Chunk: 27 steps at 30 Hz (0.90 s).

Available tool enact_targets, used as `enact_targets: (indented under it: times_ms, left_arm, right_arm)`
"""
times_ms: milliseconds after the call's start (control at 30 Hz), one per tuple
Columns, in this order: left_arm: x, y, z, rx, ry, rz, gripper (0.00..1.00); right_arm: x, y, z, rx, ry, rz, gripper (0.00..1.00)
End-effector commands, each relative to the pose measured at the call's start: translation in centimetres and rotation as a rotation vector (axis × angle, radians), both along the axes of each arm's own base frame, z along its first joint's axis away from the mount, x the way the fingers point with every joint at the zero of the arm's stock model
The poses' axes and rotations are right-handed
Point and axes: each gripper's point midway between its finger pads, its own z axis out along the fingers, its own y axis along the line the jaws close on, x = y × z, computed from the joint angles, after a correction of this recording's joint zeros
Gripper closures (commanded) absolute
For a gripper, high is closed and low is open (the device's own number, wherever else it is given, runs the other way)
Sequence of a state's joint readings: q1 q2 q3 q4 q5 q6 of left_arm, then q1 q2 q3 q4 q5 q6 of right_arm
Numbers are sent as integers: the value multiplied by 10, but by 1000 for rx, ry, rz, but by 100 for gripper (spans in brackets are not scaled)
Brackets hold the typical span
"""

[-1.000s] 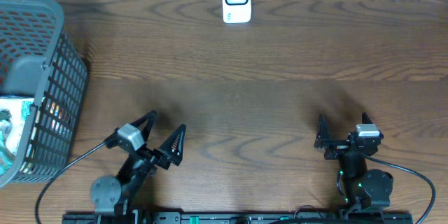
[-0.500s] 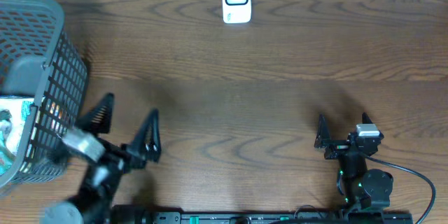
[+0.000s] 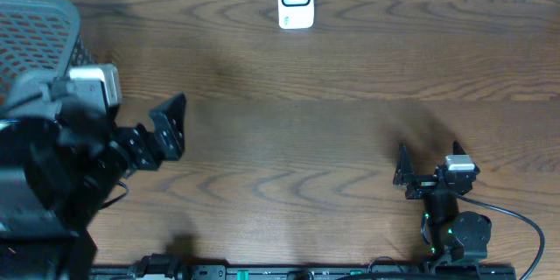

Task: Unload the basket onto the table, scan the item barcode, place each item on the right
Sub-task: 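Move the left gripper up and over into the grey basket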

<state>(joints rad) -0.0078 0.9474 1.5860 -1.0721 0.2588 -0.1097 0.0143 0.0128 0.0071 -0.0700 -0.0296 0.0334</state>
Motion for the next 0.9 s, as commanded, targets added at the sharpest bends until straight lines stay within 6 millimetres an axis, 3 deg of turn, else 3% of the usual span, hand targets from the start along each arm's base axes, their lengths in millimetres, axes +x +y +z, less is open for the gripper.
enact_targets:
  times_ms: [0, 100, 233, 333, 433, 667, 867]
  left_arm:
    - [17, 31, 27, 111, 38, 147, 3]
    - [33, 68, 35, 182, 148, 362, 2]
    - [51, 120, 48, 279, 168, 699, 2]
    - [56, 154, 55, 402, 158, 880, 2]
    - [54, 184, 61, 392, 121, 1076, 2]
    - [32, 256, 45, 295, 153, 1380, 2]
    - [21, 292, 16, 252, 259, 1397, 2]
  right_arm:
    - [0, -2, -2, 7, 5, -8, 1]
    - [0, -2, -2, 7, 5, -9, 1]
    - [0, -2, -2, 7, 5, -8, 1]
    - [0, -2, -2, 7, 5, -8, 1]
    - [0, -2, -2, 7, 5, -8, 1]
    - [0, -2, -2, 7, 5, -8, 1]
    - [0, -2, -2, 7, 5, -8, 1]
